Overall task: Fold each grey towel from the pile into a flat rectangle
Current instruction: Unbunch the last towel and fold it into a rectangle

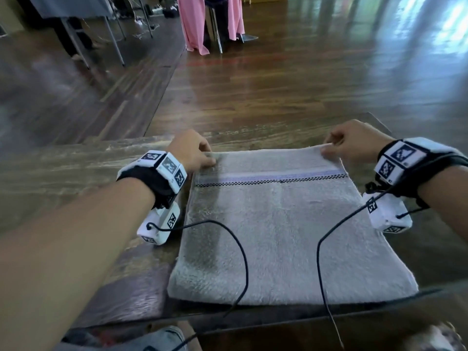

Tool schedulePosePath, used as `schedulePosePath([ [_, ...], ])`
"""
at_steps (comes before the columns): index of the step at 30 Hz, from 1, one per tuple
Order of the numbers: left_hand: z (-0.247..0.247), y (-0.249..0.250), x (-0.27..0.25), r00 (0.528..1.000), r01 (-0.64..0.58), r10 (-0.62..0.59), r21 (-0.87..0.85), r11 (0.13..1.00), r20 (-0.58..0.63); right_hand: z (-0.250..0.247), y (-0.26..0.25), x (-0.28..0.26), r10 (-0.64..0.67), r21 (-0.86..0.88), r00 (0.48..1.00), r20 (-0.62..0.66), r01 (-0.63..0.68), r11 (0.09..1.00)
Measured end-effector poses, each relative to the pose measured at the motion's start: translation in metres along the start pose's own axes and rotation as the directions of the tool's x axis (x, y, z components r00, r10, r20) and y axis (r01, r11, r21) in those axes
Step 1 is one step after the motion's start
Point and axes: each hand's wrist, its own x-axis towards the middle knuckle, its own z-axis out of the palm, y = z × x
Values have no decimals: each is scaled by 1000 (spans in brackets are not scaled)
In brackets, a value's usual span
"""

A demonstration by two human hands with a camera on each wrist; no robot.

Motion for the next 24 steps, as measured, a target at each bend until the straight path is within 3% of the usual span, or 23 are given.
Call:
schedulePosePath([
  [9, -6, 13, -1, 999, 0, 4, -69, 998, 46, 3, -10, -1, -38, 89, 999, 39, 34, 995],
  [15, -40, 10, -15, 999, 13, -11, -59, 998, 32, -22, -11, -28, -87, 214, 993, -84, 103, 971],
  [19, -59, 10, -43, 995, 3, 1, -37, 999, 99, -36, -13, -61, -153, 253, 978, -143, 185, 950],
  [24, -69, 25, -80, 994, -80, 64, -192, 978, -92, -51, -14, -95, -155, 193, 973, -173, 187, 963],
])
